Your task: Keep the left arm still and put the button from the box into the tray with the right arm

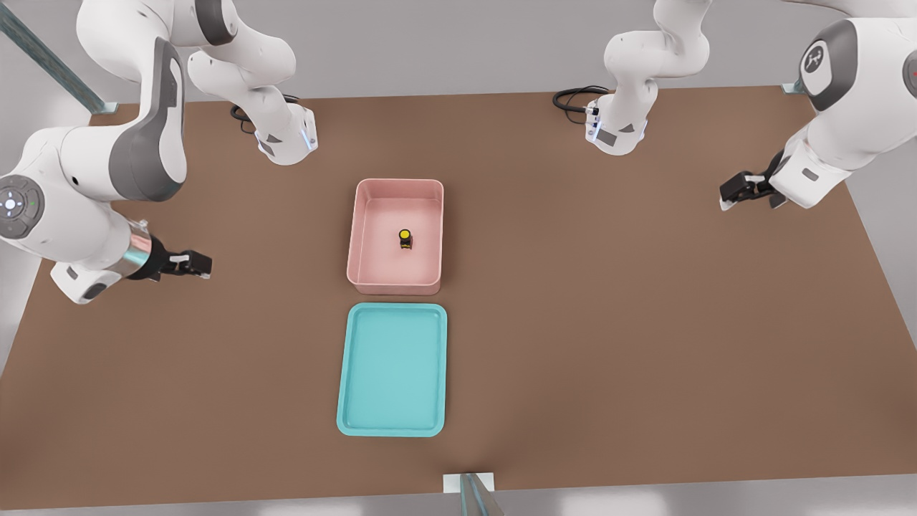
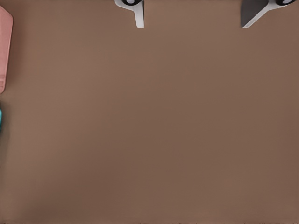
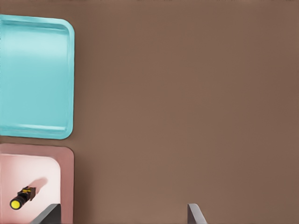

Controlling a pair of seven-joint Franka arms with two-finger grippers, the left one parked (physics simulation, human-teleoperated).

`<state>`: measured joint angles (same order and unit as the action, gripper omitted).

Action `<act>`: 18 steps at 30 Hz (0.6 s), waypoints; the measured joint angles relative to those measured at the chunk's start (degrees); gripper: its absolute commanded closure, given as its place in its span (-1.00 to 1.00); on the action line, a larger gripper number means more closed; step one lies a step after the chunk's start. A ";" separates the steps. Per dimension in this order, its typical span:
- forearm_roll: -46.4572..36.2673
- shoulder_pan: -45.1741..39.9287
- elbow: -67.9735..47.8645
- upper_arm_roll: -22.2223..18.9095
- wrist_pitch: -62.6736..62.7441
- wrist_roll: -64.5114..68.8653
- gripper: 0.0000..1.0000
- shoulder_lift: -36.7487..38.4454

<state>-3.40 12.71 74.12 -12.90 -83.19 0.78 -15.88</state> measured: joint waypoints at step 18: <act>2.26 24.54 45.51 21.47 -40.59 -31.36 -0.98 1.43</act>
<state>-1.14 37.26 119.63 8.57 -123.78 -30.58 -14.45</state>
